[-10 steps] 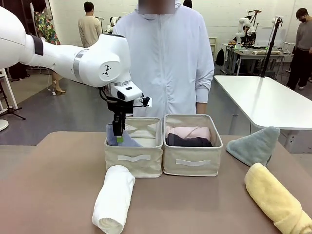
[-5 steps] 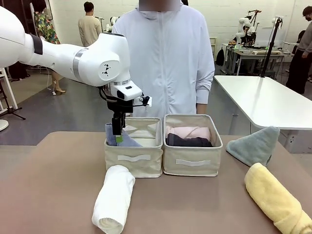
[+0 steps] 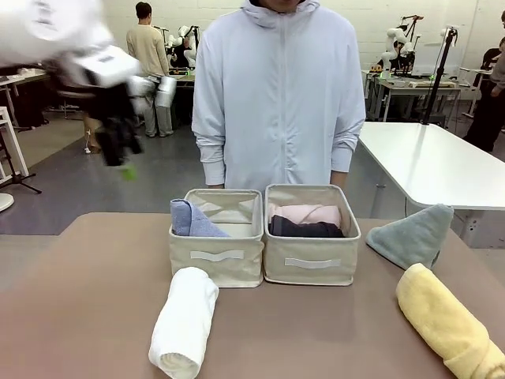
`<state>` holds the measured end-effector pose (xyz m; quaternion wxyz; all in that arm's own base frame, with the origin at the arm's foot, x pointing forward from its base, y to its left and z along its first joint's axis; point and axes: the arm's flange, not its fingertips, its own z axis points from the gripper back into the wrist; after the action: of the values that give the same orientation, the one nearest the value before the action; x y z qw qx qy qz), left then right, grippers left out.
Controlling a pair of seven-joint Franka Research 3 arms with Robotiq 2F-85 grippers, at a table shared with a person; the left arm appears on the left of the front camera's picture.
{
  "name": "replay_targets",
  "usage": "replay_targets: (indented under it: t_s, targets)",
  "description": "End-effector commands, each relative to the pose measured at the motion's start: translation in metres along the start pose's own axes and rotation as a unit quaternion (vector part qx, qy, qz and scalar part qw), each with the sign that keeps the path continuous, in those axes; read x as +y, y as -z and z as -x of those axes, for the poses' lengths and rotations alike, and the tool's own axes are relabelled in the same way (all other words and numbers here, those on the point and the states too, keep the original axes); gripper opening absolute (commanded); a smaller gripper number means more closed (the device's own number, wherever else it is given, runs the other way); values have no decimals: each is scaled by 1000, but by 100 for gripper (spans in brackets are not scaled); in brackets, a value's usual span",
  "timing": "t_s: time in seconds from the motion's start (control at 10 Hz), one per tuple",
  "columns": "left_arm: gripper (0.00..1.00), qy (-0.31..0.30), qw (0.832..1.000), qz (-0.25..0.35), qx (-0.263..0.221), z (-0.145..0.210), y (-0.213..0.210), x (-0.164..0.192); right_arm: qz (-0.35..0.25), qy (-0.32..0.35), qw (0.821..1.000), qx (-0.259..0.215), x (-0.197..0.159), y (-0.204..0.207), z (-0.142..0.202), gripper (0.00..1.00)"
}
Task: Sort the towels based on their folding style.
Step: Pick up one triangle-folded towel and place it in the left Fabric basket.
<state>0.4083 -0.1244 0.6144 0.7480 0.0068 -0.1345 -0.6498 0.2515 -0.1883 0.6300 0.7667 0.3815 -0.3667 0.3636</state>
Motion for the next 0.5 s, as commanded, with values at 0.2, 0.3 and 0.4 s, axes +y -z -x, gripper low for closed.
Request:
replay_targets:
  t_s: [0.2,0.3,0.4]
  targets:
    - [100,-66,998,2,3,74,28,-36,-5,-9,1000,-13,0,-1,-3,100]
    - [100,-85,996,2,11,75,28,-33,-5,-9,1000,-13,0,-1,-3,100]
    - [100,-52,999,11,-1,79,18,-34,-5,-9,1000,-13,0,-1,-3,100]
